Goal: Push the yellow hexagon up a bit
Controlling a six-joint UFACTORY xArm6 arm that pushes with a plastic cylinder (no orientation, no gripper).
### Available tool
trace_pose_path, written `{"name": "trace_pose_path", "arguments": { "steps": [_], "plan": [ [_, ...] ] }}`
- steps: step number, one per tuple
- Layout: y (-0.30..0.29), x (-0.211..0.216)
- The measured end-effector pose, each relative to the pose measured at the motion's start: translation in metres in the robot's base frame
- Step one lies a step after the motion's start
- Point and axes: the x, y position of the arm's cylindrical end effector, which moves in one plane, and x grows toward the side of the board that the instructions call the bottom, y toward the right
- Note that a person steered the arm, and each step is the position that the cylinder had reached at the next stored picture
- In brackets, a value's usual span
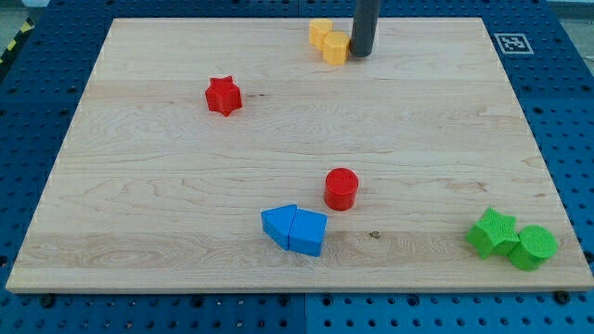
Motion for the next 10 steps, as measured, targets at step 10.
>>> {"name": "trace_pose_path", "arguments": {
  "steps": [10],
  "plan": [
    [-0.063,0.035]
  ]
}}
